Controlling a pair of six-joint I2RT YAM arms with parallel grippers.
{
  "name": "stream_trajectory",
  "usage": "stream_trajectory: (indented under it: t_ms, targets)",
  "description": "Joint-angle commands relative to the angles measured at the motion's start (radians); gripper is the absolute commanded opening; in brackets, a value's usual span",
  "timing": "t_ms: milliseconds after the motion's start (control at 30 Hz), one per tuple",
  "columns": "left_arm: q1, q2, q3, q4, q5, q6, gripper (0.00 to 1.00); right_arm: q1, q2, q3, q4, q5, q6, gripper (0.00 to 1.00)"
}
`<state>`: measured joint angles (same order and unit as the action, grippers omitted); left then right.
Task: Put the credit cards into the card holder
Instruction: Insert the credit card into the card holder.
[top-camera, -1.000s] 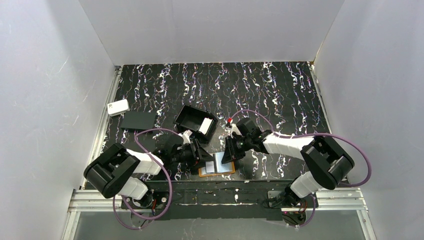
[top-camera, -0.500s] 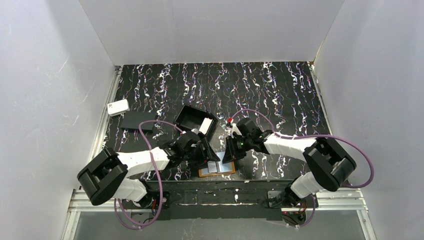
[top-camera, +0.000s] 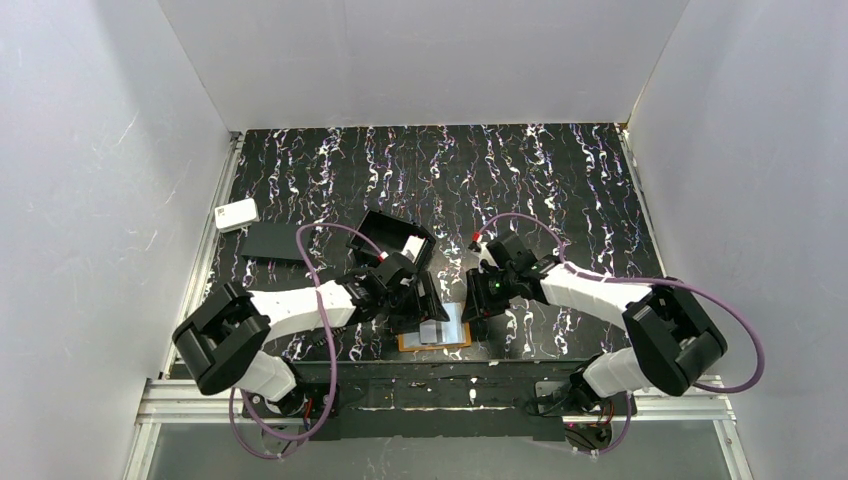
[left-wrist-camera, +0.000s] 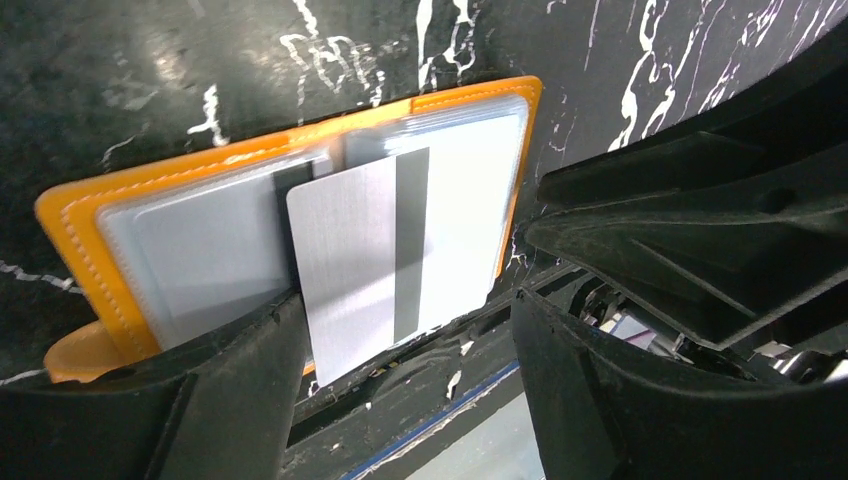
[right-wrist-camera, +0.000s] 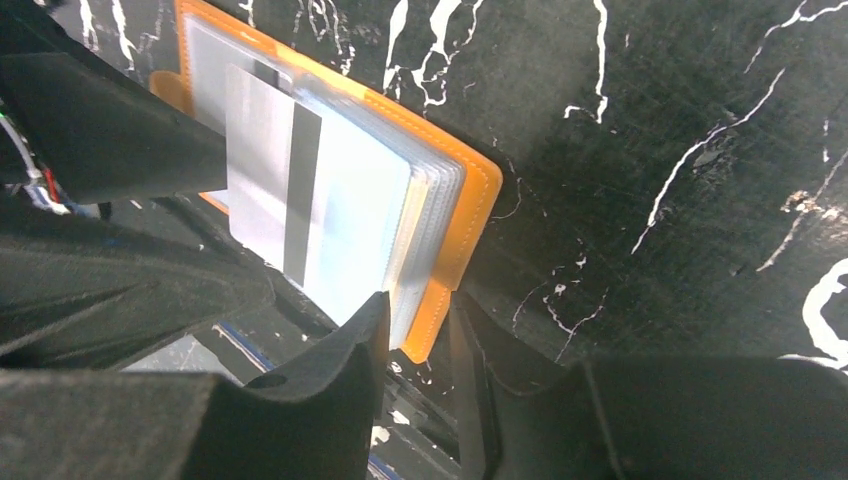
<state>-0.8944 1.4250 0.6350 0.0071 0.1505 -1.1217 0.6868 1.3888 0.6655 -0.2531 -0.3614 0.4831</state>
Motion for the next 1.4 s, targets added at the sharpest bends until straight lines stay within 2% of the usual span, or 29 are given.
stream_trajectory:
  t_ms: [0,167,333,467,667,867,1033,1167,1300,1367]
  targets:
    - [-0.011,0.059,0.045,-0.058,0.008,0.125,0.72,-0.001,0.043,0.031,0.025,-0.009,-0.037,0.37]
    - [-0.016,0.095,0.066,-0.013,0.054,0.162,0.74,-0.001,0.093,0.031,0.117,-0.083,-0.017,0.37]
    - [-0.023,0.154,0.089,0.066,0.126,0.112,0.75,-0.001,0.087,0.006,0.198,-0.137,0.054,0.36]
    - [-0.028,0.135,0.052,0.147,0.152,0.063,0.75,-0.001,0.053,0.005,0.146,-0.097,0.040,0.37]
    - [-0.024,0.096,-0.010,0.154,0.122,0.042,0.69,-0.006,0.010,0.032,0.002,-0.018,-0.014,0.38]
    - [-0.005,0.033,-0.071,0.154,0.111,0.030,0.66,-0.019,-0.043,0.036,-0.033,-0.060,0.011,0.46]
    - [-0.004,-0.007,-0.069,0.158,0.129,-0.001,0.75,-0.019,-0.049,-0.005,0.050,-0.129,0.080,0.47]
    - [-0.003,0.037,-0.026,0.179,0.183,-0.016,0.75,-0.018,-0.031,-0.054,0.142,-0.180,0.135,0.47]
    - [-0.005,0.064,-0.029,0.212,0.176,-0.034,0.74,-0.016,-0.034,-0.101,0.266,-0.242,0.215,0.46]
    - [-0.004,0.075,-0.038,0.216,0.170,-0.042,0.73,-0.015,-0.034,-0.112,0.275,-0.241,0.221,0.46]
